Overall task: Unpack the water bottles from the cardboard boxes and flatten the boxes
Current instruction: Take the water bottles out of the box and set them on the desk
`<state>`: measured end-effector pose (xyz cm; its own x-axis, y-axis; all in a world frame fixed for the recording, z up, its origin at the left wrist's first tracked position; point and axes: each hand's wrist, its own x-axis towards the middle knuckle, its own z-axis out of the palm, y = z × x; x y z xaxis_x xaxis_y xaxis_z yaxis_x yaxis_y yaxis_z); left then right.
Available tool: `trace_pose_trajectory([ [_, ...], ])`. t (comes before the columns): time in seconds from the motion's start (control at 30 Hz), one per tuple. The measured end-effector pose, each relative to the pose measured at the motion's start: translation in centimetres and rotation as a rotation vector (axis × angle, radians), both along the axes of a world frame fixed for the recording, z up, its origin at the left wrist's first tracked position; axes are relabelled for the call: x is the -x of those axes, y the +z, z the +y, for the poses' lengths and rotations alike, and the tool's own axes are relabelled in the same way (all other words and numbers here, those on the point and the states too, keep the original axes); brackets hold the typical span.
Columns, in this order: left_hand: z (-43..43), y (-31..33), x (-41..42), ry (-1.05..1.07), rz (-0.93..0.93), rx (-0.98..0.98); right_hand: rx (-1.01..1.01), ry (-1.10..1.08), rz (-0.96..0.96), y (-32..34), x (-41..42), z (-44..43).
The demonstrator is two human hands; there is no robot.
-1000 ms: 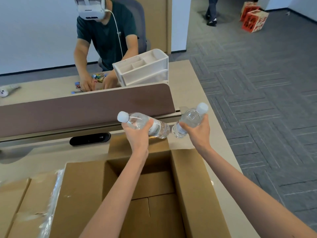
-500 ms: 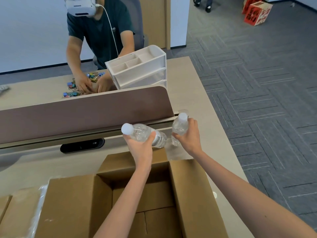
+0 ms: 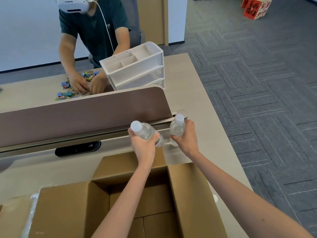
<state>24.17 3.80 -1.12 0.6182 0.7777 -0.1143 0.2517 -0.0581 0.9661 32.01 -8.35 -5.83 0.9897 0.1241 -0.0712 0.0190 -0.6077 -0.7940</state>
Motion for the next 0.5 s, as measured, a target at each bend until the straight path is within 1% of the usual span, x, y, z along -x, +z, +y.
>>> trace_pose_trajectory([
  [0.1,-0.3,-0.5,-0.5,-0.056,0.043,-0.053,-0.042,0.042,0.008,-0.2,-0.2,-0.4],
  [0.17,-0.7,-0.8,-0.9,-0.091,0.076,-0.094,-0.119,0.088,0.018,-0.5,-0.3,-1.1],
  [0.27,-1.1,-1.1,-1.7,-0.125,0.126,-0.135,-0.212,0.094,0.088,-1.3,-0.3,-3.0],
  [0.43,-1.3,-2.4,-2.9,-0.158,0.184,-0.218,-0.161,-0.034,0.083,-2.7,0.5,-6.0],
  [0.5,-1.2,-2.8,-3.3,-0.161,0.207,-0.243,-0.142,-0.048,0.091,-3.3,1.0,-6.8],
])
